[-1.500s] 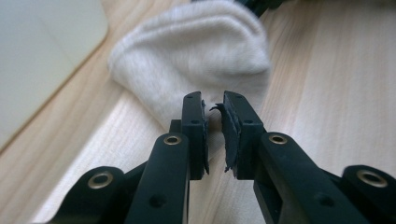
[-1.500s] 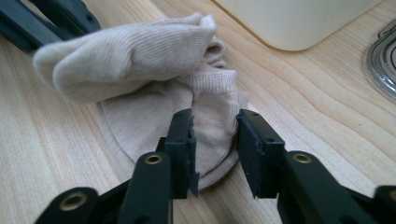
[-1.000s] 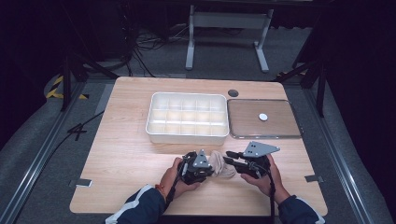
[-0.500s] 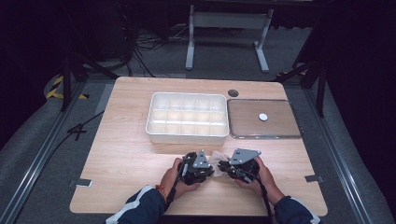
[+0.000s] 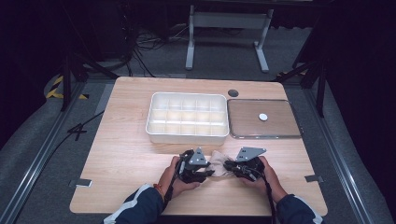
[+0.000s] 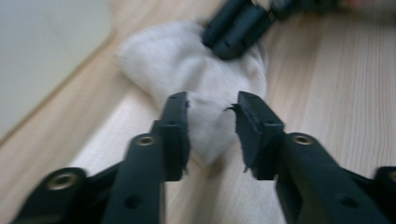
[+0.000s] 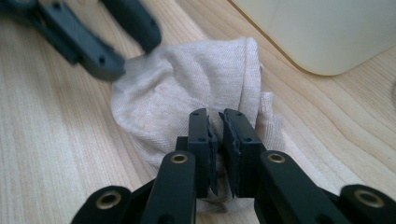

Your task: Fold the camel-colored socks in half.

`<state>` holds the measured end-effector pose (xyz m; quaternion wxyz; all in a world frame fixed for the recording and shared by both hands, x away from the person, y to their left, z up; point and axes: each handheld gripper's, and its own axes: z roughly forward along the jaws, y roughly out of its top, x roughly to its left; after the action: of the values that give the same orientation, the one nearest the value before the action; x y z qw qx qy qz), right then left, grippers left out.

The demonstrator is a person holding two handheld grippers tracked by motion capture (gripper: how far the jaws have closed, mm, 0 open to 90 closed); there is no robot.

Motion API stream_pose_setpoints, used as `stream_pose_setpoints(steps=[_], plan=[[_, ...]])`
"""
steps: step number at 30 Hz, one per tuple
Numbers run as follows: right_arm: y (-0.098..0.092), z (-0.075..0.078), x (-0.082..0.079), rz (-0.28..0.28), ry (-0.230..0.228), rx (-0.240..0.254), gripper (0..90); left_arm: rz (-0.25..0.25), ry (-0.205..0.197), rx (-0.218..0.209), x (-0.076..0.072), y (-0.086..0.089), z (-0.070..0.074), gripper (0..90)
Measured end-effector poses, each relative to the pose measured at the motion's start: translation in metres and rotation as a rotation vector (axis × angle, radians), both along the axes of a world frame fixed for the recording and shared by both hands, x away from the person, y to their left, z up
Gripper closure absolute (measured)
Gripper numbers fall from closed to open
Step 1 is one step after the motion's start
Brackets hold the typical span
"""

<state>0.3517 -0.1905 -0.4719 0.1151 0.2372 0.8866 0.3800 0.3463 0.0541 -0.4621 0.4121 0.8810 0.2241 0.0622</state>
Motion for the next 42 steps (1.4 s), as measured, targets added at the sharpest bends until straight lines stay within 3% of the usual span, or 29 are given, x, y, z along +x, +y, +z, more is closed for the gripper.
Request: stream_pose_setpoints(steps=[2, 7, 10, 15, 17, 19, 21, 30, 39, 42], plan=[[0.0, 0.0, 0.0, 0.001, 0.003, 0.0, 81.7, 0.037, -0.007, -0.016, 0.004, 0.003, 0.0, 55.0], [0.0, 0.0, 0.0, 0.002, -0.002, -0.005, 81.6, 0.057, 0.037, 0.049, 0.01, 0.0, -0.013, 49.1], [0.002, 0.001, -0.002, 0.002, -0.025, -0.024, 80.5, 0.066, 0.037, 0.05, 0.011, -0.001, -0.015, 45.6], [0.002, 0.005, -0.005, -0.012, -0.069, -0.031, 74.3, 0.071, 0.071, 0.029, 0.014, 0.001, -0.018, 43.9], [0.002, 0.009, -0.006, -0.016, -0.081, -0.02, 75.8, 0.07, 0.062, 0.04, 0.014, 0.001, -0.017, 43.8], [0.004, 0.01, -0.007, -0.017, -0.091, -0.053, 79.5, 0.067, 0.057, 0.041, 0.013, 0.001, -0.017, 43.9], [0.006, 0.006, -0.007, -0.003, -0.07, -0.095, 82.1, 0.065, 0.053, 0.041, 0.013, 0.001, -0.017, 43.9], [0.004, 0.008, -0.007, -0.001, -0.073, -0.117, 82.3, 0.048, 0.018, 0.07, 0.011, -0.002, -0.016, 44.7], [0.005, 0.005, -0.006, 0.003, -0.05, -0.097, 86.2, 0.055, 0.096, 0.029, 0.014, 0.005, -0.012, 42.4], [0.005, 0.005, -0.006, 0.006, -0.055, -0.097, 86.1, 0.047, 0.09, 0.039, 0.014, 0.009, -0.006, 44.1]])
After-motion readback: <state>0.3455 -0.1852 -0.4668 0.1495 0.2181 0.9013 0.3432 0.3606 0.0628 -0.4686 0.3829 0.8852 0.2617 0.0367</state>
